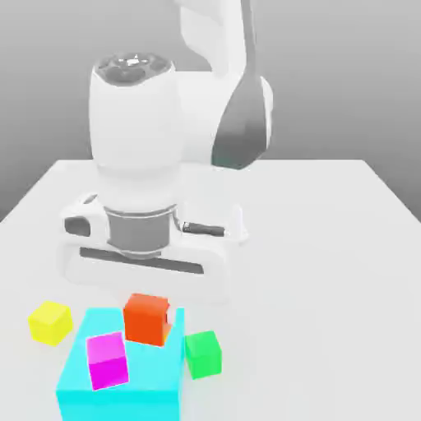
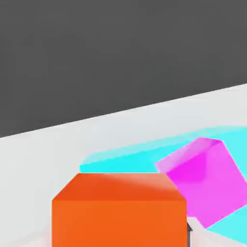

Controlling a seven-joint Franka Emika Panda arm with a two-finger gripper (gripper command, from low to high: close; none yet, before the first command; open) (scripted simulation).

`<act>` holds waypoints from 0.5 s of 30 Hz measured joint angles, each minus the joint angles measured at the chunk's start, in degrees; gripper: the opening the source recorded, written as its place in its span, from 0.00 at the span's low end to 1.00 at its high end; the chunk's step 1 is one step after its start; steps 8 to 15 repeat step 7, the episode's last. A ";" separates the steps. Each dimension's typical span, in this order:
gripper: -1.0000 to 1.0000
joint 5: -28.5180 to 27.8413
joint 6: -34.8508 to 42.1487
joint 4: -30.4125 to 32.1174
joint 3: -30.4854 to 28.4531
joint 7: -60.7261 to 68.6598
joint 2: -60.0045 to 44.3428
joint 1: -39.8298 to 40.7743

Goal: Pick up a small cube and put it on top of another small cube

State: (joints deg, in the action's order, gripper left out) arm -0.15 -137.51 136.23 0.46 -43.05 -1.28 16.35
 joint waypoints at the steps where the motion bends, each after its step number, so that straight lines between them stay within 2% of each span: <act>1: 0.00 0.26 -0.99 0.05 0.14 1.05 -0.95 1.17; 3: 0.00 0.29 -4.84 0.71 0.62 1.74 -4.16 0.63; 4: 1.00 0.18 -6.74 1.07 0.64 1.77 -5.69 0.60; 15: 1.00 0.18 -6.74 1.07 0.64 1.77 -5.69 0.60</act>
